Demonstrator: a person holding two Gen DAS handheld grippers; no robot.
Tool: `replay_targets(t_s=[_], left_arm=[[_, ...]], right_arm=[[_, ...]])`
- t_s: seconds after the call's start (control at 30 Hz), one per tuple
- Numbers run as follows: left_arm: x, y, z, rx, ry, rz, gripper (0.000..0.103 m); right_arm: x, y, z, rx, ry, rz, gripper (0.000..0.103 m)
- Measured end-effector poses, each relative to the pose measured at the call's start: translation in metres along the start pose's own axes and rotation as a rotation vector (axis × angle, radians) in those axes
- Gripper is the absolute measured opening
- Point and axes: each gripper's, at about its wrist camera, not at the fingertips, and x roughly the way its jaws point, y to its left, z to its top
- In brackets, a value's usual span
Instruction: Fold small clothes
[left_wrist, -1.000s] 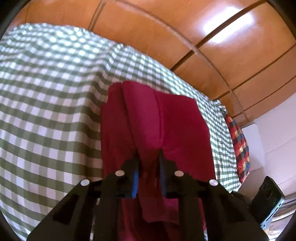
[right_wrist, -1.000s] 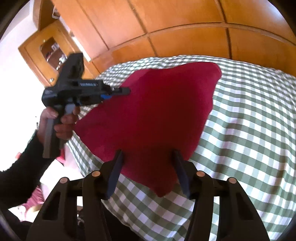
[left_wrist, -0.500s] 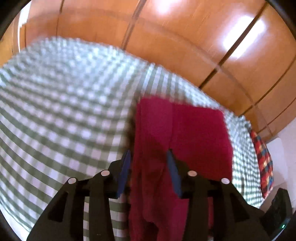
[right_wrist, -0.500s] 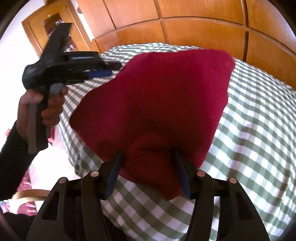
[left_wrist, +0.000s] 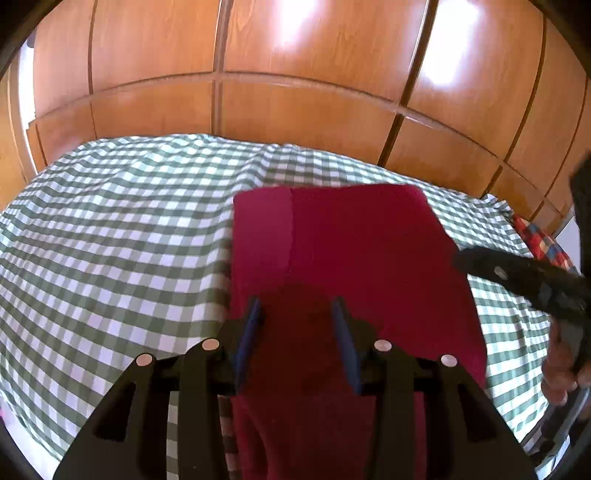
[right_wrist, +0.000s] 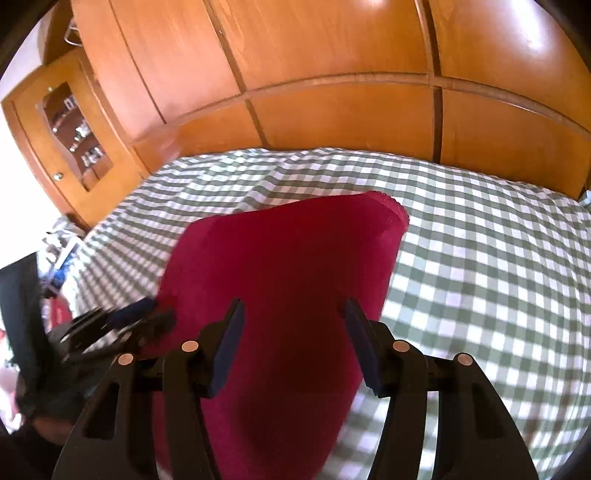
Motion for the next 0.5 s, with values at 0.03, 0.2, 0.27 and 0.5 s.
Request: replay_targets(t_s=[0.03, 0.2, 0.27, 0.5], left_arm=[[0.002, 0.000, -0.001, 0.007, -0.002, 0.010, 0.038], [0.010, 0.000, -0.008, 0.013, 0.010, 0.014, 0.038], [0.014, 0.001, -0.009, 0.013, 0.013, 0.015, 0.038], [0.019, 0.004, -0.012, -0.004, 0.013, 0.009, 0.039]], right_arm=[[0.008, 0.000, 0.003, -0.010, 0.005, -0.027, 0.056], [0.046, -0.014, 0.003, 0.015, 0.062, -0.069, 0.056], [0.053, -0.014, -0.001, 0.008, 0.053, -0.080, 0.058], [0.056, -0.017, -0.002, 0.010, 0.026, -0.076, 0.066]])
